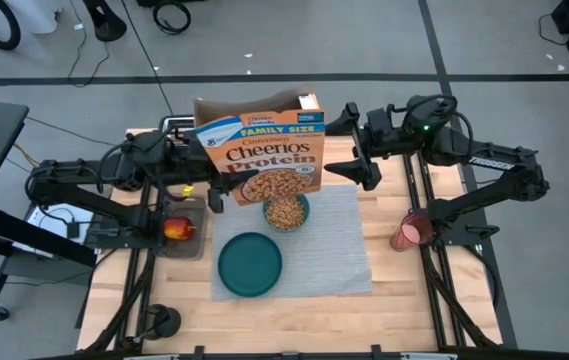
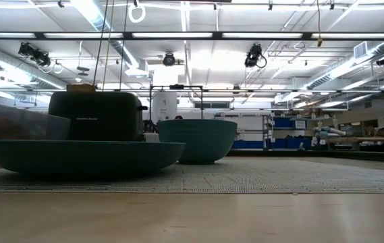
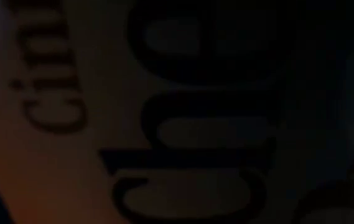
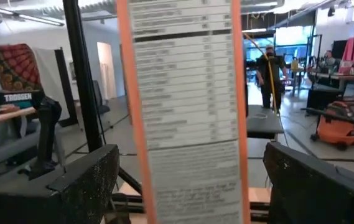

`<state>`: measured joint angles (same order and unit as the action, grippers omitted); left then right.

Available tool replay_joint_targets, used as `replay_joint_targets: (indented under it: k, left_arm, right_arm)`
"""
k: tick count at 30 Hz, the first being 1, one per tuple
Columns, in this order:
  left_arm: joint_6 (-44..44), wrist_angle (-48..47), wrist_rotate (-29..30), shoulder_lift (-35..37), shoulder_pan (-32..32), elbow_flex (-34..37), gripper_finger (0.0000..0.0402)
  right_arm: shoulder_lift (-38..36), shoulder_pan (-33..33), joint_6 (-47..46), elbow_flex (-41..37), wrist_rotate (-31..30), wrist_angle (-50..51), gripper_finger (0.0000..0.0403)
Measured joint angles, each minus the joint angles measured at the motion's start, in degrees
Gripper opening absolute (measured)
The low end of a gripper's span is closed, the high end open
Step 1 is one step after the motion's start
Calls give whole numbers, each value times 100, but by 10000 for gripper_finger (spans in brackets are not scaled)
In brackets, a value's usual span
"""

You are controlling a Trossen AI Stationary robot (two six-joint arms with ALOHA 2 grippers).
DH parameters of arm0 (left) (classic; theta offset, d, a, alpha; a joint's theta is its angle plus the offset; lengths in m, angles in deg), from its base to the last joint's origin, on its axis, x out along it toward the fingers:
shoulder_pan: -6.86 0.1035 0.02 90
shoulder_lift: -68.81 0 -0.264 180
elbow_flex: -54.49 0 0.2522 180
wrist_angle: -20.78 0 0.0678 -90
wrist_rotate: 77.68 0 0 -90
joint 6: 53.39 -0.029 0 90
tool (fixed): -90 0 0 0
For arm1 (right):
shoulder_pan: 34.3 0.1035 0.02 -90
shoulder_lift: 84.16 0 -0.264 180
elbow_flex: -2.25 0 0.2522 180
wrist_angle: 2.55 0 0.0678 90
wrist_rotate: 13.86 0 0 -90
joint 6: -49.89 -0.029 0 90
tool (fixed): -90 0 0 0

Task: Arrange a breakfast setting
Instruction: Pour the cereal in the green bowl

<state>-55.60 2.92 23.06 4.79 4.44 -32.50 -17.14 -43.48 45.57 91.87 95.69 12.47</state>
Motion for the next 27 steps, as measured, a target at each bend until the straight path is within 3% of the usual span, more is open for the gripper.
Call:
replay_joint_targets:
  k: [12, 21, 27]
  left_arm:
    - [-472, 348, 24, -595, -25, -4, 213]
    - [-394, 875, 144, -840, 37, -7, 216]
    - [-108, 1027, 499, -864, 27, -7, 247]
  right_arm:
    - [200, 17, 273, -3, -231, 5, 381]
    - [306, 51, 104, -5, -96, 39, 258]
    - [298, 49, 45, -5, -154, 62, 190]
